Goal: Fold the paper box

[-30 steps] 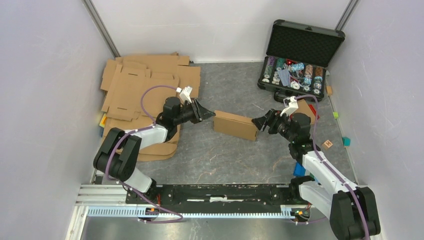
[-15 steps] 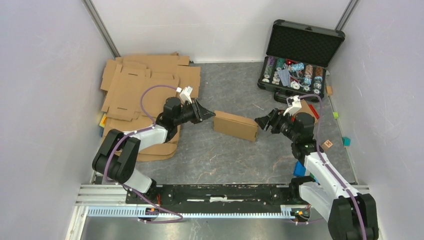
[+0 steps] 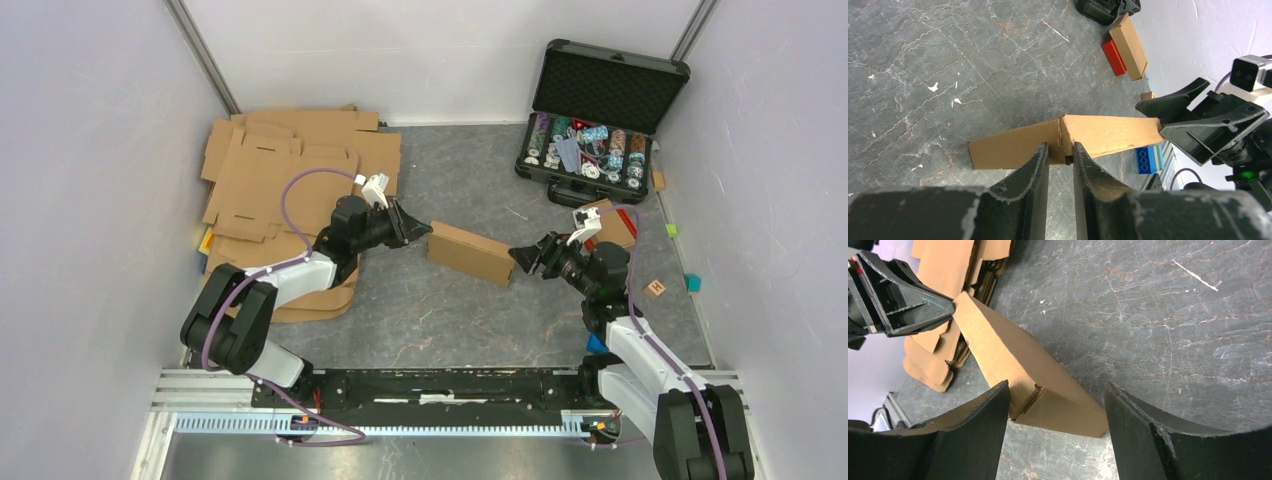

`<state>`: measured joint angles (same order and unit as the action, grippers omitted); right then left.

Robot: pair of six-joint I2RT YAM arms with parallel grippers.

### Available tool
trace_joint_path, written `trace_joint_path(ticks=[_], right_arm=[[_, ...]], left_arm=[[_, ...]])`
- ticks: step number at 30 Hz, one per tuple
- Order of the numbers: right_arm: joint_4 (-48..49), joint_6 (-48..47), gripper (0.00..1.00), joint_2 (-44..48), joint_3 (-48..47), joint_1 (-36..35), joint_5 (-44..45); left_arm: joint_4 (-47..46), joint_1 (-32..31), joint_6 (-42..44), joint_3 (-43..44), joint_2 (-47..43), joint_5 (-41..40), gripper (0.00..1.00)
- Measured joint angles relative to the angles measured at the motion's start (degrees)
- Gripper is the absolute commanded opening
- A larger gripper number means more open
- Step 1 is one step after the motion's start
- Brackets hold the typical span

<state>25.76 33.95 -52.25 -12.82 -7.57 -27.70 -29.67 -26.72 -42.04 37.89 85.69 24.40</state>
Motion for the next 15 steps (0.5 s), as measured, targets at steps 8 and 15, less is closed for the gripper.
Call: trace_joint_path(ticks=[8, 15], right_arm=[[-11.78, -7.52, 0.74, 4.17, -7.08, 0.04, 0.83], [-13.31, -10.27, 0.56, 5.9, -5.22, 0.09, 2.91]], left_arm=[[1.92, -1.4, 1.92, 0.44, -1.09, -2.36, 0.27], [2.99, -2.14, 2.93, 1.16, -1.11, -3.52, 0.27]])
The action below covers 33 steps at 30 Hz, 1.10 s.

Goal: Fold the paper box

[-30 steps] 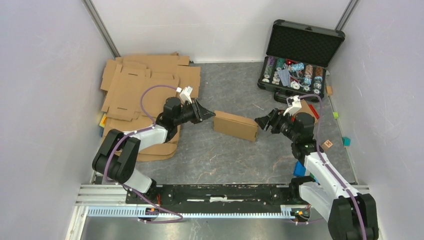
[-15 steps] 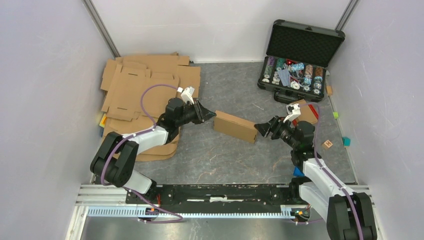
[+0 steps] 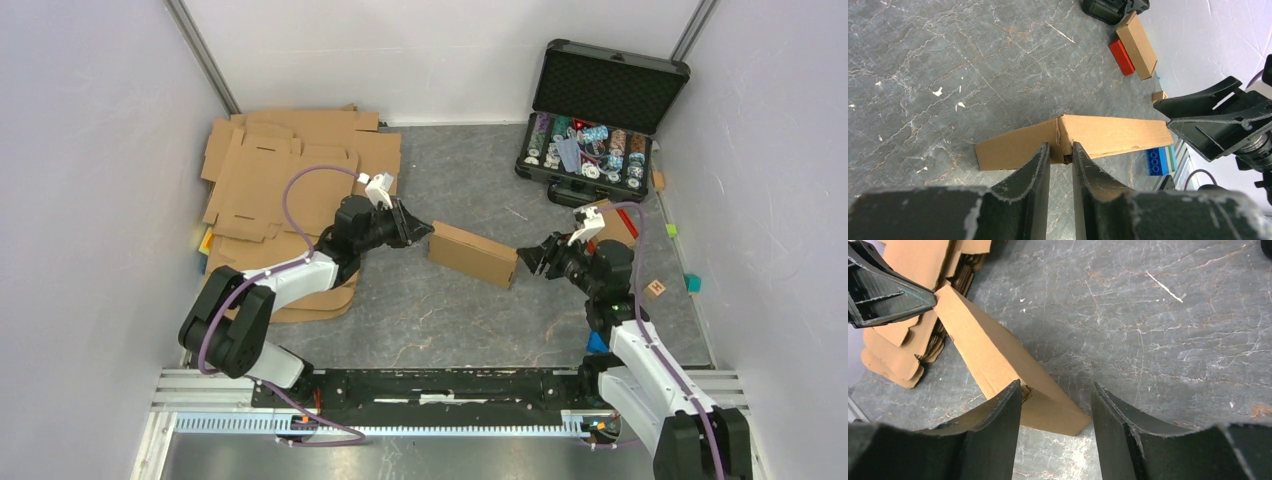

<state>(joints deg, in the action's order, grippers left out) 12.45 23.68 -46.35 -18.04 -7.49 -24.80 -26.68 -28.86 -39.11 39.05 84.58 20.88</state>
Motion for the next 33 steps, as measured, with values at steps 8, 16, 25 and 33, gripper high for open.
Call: trace_joint_path(ticks=[8, 16, 25, 33], right_arm=[[3.45, 0.48, 0.6, 0.55, 2.99, 0.22, -0.35], [-6.62, -4.39, 0.03, 2.95, -5.51, 0.11, 0.66], [-3.41, -4.0, 0.0, 5.79, -3.87, 0.09, -7.67], [-2.82, -4.02, 0.0, 0.72, -3.61, 0.09, -11.43]], left_arm=[[0.46, -0.24, 0.79, 0.35, 0.0, -0.46, 0.27], [1.11, -0.55, 1.14, 0.74, 0.0, -0.96, 0.27], [2.12, -0.81, 1.77, 1.11, -0.26, -1.46, 0.27], [2.62, -0.9, 2.25, 1.4, -0.26, -1.6, 0.27]])
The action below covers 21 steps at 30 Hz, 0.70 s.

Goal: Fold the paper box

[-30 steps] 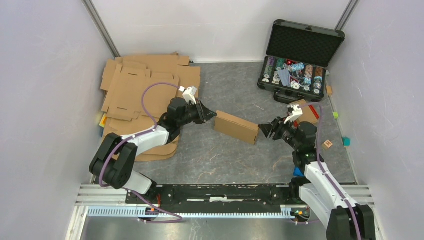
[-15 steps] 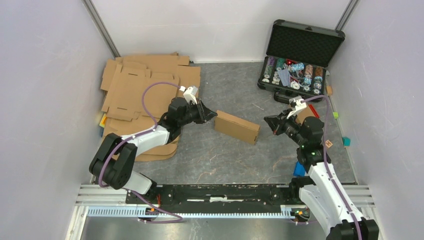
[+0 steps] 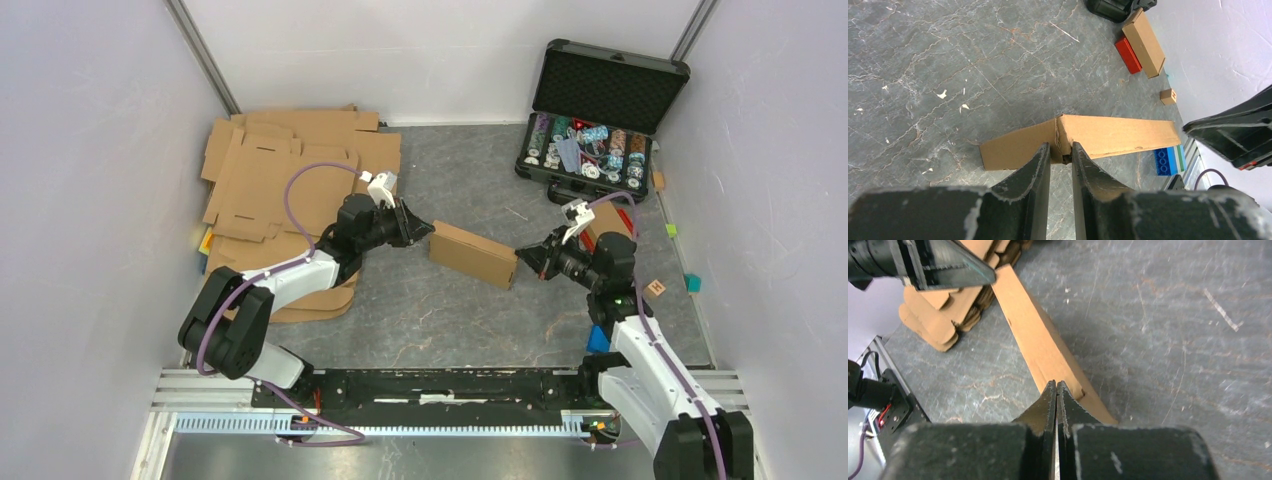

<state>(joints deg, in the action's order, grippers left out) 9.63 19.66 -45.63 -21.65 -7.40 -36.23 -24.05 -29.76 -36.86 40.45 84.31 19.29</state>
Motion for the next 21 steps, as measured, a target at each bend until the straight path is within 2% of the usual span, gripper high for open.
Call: trace_joint_path(ticks=[8, 17, 21], right_arm=[[2.8, -0.61, 0.0, -2.69, 2.4, 0.0, -1.62], [-1.77, -0.63, 0.0, -1.88, -3.21, -0.07, -2.69], [-0.07, -0.68, 0.0, -0.5, -1.22, -0.11, -2.73]], left_arm=[[0.15, -0.35, 0.17, 0.15, 0.0, -0.81, 0.27], [0.44, -0.61, 0.31, 0.35, 0.0, -1.07, 0.27], [0.72, -0.76, 0.5, 0.5, 0.0, -1.18, 0.26]])
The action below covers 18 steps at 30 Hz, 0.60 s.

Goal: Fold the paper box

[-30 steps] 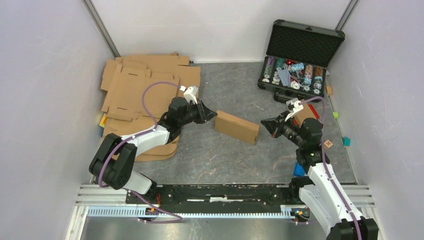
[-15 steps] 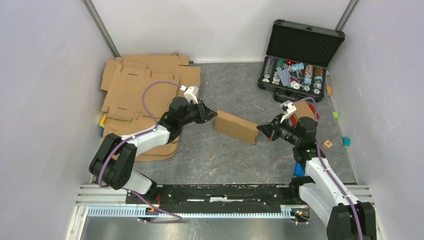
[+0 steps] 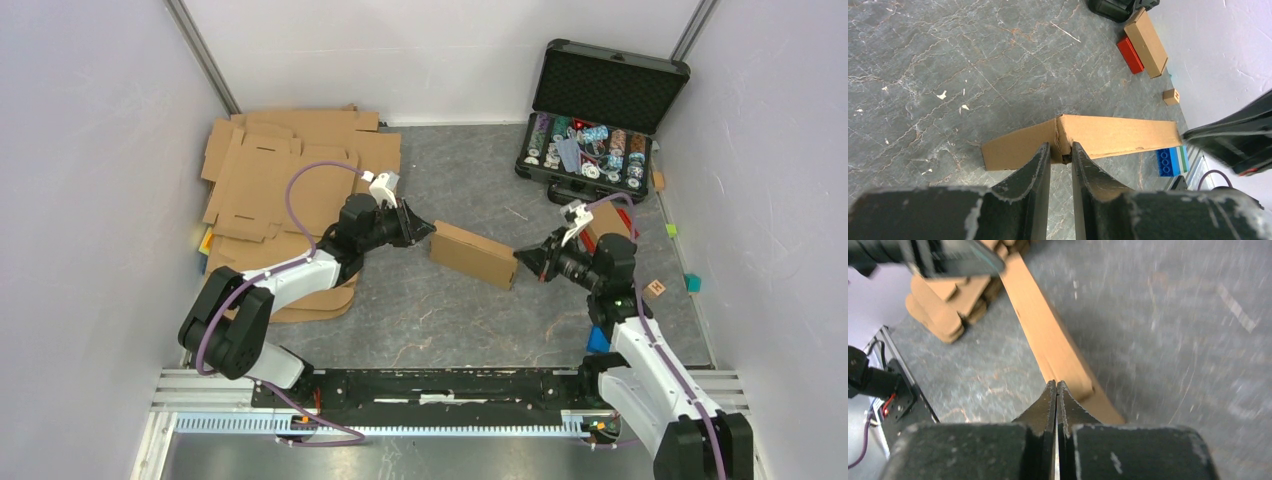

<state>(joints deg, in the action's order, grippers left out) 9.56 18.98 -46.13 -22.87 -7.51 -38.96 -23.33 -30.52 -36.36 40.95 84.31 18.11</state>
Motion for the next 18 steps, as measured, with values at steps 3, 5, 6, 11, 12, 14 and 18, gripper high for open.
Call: trace_joint_path(ticks=[3, 5, 6, 11, 12, 14, 18], right_arm=[[4.52, 0.76, 0.0, -0.87, 6.19, 0.22, -0.66], [7.06, 0.7, 0.0, -0.7, 7.23, 0.17, -0.7], [7.72, 0.7, 0.0, -0.76, 7.43, 0.22, -0.72], [5.95, 0.7, 0.0, -0.87, 5.86, 0.13, -0.55], [5.05, 0.76, 0.0, -1.18, 4.92, 0.11, -0.48], [4.26, 1.16, 0.0, -1.64, 3.72, 0.02, -0.5], [4.92, 2.43, 0.0, -2.51, 1.79, -0.83, -0.72]], left_arm=[[0.09, -0.09, 0.15, 0.09, 0.0, -0.17, 0.26], [0.46, -0.11, 0.35, 0.28, 0.02, -0.24, 0.26], [0.48, -0.13, 0.39, 0.33, 0.02, -0.33, 0.26], [0.52, -0.22, 0.46, 0.35, 0.02, -0.63, 0.26], [0.52, -0.22, 0.44, 0.35, 0.0, -0.66, 0.26], [0.55, -0.35, 0.46, 0.35, -0.02, -0.68, 0.26], [0.59, -0.57, 0.5, 0.35, -0.07, -0.79, 0.26]])
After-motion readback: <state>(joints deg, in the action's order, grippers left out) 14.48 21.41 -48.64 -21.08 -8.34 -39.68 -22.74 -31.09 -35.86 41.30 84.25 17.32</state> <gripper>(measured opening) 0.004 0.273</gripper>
